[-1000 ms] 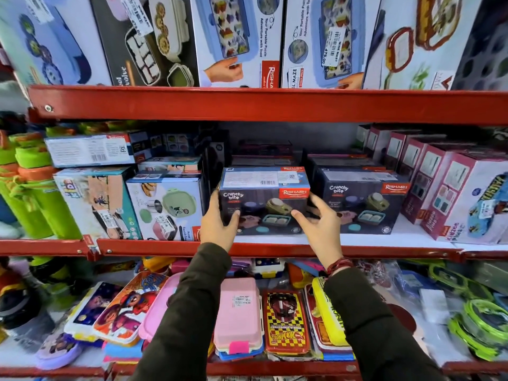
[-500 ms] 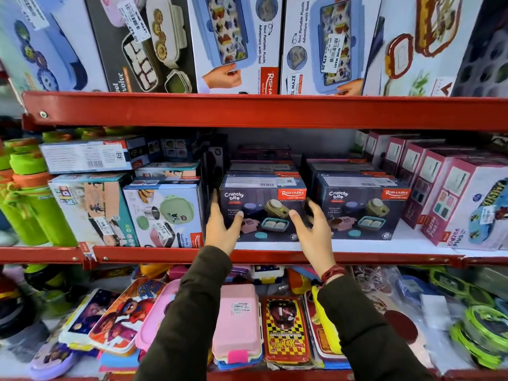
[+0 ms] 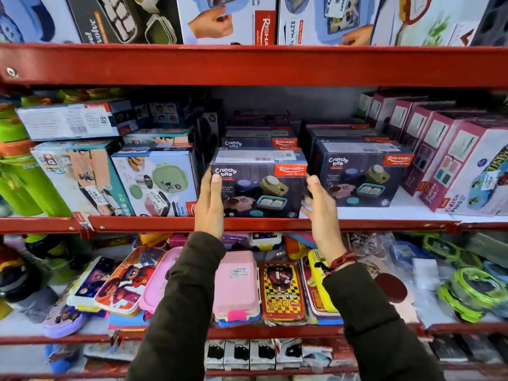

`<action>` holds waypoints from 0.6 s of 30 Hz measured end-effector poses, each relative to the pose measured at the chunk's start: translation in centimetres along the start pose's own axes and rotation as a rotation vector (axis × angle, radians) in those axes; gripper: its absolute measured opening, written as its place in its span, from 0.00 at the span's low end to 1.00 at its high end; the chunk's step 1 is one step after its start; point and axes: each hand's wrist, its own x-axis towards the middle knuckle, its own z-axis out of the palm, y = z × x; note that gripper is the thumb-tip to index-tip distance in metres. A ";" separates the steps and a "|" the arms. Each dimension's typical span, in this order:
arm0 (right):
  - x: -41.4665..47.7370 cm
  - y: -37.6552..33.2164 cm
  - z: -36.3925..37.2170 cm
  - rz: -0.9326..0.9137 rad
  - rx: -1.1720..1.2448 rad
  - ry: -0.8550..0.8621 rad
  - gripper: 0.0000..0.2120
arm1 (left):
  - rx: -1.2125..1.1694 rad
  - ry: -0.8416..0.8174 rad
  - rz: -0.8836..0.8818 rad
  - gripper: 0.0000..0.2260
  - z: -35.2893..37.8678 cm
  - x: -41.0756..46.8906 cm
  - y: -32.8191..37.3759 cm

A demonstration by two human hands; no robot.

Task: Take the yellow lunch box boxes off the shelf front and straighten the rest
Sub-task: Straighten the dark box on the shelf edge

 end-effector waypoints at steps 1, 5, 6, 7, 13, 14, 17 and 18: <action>-0.4 -0.1 0.0 -0.014 -0.008 -0.003 0.26 | 0.015 0.008 0.018 0.25 0.0 -0.3 -0.2; -1.5 -0.5 0.2 -0.068 -0.026 -0.002 0.23 | 0.099 0.030 0.078 0.22 -0.1 -0.8 -0.2; -1.6 -0.6 0.2 -0.076 -0.026 -0.008 0.26 | 0.097 0.026 0.092 0.23 -0.1 -0.9 -0.2; -1.6 -0.6 0.3 -0.089 -0.025 -0.015 0.29 | 0.091 0.023 0.098 0.24 -0.1 -0.9 -0.2; -1.7 -0.9 -0.9 -0.176 -0.054 0.063 0.24 | 0.241 0.378 0.374 0.25 2.5 -3.5 0.7; -1.6 -1.0 -1.6 -0.198 -0.058 0.084 0.23 | 0.282 0.411 0.447 0.24 3.3 -3.9 1.0; -1.1 -1.9 -4.5 -0.255 -0.037 0.136 0.21 | 0.324 0.363 0.546 0.22 7.1 -4.8 1.8; -0.9 -2.1 -5.5 -0.272 -0.039 0.159 0.20 | 0.318 0.324 0.559 0.21 8.5 -5.1 2.1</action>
